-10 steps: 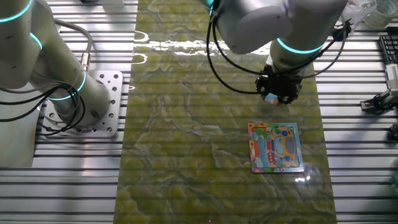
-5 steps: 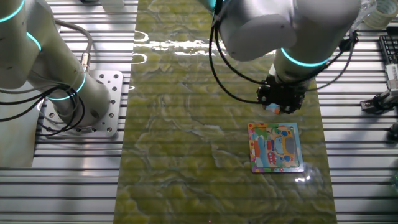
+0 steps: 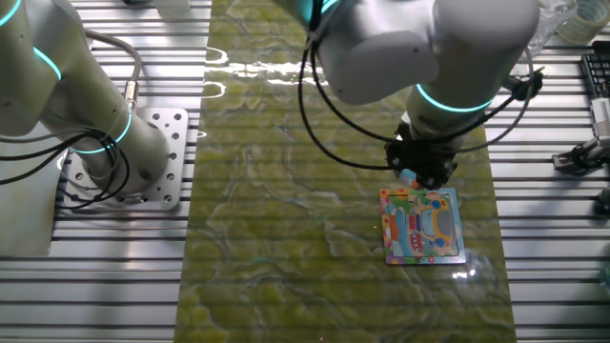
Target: Assemble one piece of a puzzle
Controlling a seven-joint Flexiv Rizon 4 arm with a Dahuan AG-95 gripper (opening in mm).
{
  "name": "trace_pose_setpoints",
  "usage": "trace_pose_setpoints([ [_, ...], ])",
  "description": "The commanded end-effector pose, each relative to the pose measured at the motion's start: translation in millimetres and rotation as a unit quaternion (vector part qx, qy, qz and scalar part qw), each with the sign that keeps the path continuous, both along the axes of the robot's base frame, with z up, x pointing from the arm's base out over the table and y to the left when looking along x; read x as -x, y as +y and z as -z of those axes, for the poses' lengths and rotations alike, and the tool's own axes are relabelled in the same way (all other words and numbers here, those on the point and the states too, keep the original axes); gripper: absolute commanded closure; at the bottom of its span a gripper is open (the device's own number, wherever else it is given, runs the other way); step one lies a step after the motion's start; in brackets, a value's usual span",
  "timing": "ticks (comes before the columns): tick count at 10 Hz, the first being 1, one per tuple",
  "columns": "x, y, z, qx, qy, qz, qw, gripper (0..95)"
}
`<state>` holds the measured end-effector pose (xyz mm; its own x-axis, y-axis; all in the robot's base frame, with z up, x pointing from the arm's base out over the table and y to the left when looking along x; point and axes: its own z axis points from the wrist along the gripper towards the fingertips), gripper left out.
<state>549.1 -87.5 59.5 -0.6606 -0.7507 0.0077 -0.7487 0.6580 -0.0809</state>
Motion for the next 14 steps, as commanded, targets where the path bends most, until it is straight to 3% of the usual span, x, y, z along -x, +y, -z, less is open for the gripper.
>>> trace_pose_setpoints([
  [1, 3.1, -27.8, 7.0, -0.013, -0.004, 0.082, 0.9965, 95.0],
  [3, 3.9, -35.0, 9.2, -0.017, -0.007, 0.160, 0.9870, 95.0],
  [4, 2.1, -35.6, 10.4, -0.020, -0.006, 0.206, 0.9784, 95.0],
  [6, 3.2, -36.4, 10.4, -0.028, -0.005, 0.233, 0.9720, 95.0],
  [8, 5.8, -35.2, 11.1, -0.049, 0.010, 0.276, 0.9598, 95.0],
  [10, 6.1, -26.8, 17.7, -0.045, 0.022, 0.320, 0.9463, 95.0],
  [12, 2.1, -17.4, 22.7, -0.040, 0.014, 0.335, 0.9412, 95.0],
  [14, 1.5, -15.0, 24.2, -0.030, 0.016, 0.324, 0.9454, 95.0],
])
